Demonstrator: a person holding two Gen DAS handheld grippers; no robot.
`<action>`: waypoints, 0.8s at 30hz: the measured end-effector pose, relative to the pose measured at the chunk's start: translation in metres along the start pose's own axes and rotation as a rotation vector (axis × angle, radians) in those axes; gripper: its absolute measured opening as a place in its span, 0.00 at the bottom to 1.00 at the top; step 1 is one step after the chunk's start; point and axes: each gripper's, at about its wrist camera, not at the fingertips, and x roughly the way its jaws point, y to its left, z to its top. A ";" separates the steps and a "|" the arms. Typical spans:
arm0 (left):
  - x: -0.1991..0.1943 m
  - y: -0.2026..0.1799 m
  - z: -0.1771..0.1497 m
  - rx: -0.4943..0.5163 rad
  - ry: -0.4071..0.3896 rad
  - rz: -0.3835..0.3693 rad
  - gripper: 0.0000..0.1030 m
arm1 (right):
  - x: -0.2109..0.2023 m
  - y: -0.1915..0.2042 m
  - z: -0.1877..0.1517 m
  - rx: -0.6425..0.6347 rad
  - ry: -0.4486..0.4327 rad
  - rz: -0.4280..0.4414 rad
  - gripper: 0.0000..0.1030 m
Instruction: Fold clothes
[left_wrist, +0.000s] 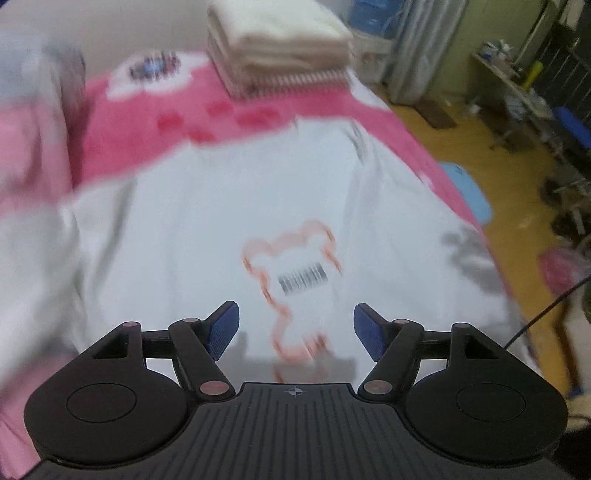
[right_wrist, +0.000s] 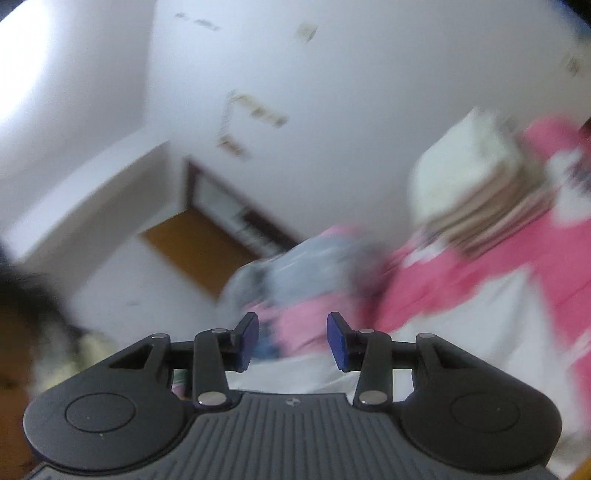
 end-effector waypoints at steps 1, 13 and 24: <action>0.003 0.003 -0.014 -0.029 0.002 -0.041 0.67 | 0.003 0.009 -0.007 0.005 0.025 0.037 0.43; 0.037 0.002 -0.149 -0.010 0.059 -0.219 0.67 | 0.057 -0.046 -0.142 0.269 0.379 -0.291 0.45; 0.047 0.017 -0.149 -0.185 0.017 -0.231 0.44 | 0.088 -0.077 -0.158 0.277 0.312 -0.339 0.45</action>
